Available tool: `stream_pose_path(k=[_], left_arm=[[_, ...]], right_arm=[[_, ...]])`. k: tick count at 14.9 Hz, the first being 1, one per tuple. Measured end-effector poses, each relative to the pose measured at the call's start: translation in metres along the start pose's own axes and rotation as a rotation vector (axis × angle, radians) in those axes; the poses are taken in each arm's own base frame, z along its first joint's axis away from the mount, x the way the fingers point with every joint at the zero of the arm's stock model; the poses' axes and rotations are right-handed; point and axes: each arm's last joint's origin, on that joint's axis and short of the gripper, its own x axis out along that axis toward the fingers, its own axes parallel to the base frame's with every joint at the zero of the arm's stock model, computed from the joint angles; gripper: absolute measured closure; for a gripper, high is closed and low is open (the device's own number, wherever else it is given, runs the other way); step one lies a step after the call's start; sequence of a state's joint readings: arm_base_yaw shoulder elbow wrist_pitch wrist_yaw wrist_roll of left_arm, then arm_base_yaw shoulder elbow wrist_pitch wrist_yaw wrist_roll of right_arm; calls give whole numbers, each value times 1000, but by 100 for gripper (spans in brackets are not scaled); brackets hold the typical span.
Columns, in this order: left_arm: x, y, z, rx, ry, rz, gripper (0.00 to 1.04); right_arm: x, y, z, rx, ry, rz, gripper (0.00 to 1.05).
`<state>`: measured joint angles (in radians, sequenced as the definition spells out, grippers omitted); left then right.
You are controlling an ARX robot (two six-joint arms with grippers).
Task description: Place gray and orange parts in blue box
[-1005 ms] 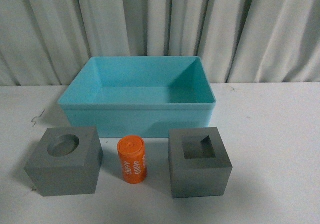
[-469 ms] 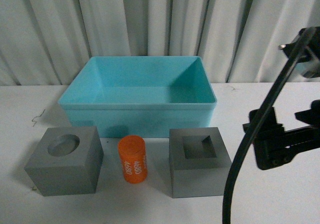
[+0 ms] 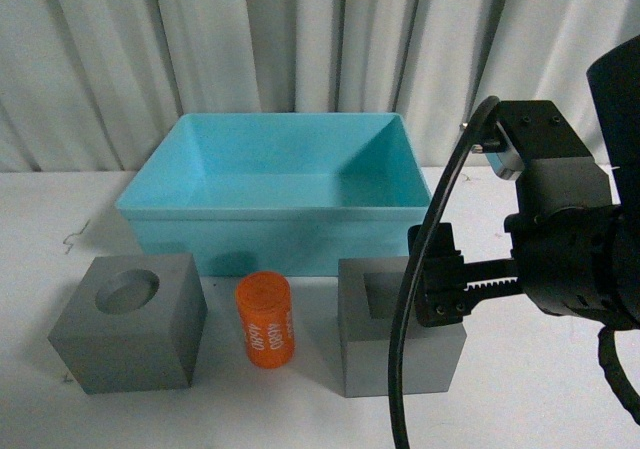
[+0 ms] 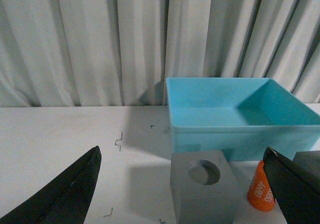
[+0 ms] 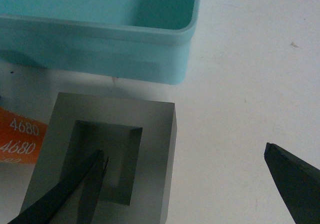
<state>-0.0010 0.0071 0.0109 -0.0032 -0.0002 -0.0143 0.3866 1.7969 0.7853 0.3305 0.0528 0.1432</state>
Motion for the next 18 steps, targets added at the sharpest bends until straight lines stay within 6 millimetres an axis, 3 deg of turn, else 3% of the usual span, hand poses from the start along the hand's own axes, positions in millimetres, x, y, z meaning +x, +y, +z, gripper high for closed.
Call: stream_pose_path(k=[6, 7, 8, 11, 18], left_arm=[[0, 0, 0, 0, 0, 0, 7], [0, 0, 0, 0, 0, 0, 7], [0, 0, 0, 0, 0, 0, 7], [0, 0, 0, 0, 0, 0, 7], [0, 0, 0, 0, 0, 0, 7]], right_arm=[[18, 16, -7, 52, 118, 42, 6], [25, 16, -11, 98, 156, 36, 26], [27, 12, -11, 119, 152, 20, 57], [21, 7, -12, 121, 140, 11, 85], [-11, -1, -5, 110, 122, 26, 86]])
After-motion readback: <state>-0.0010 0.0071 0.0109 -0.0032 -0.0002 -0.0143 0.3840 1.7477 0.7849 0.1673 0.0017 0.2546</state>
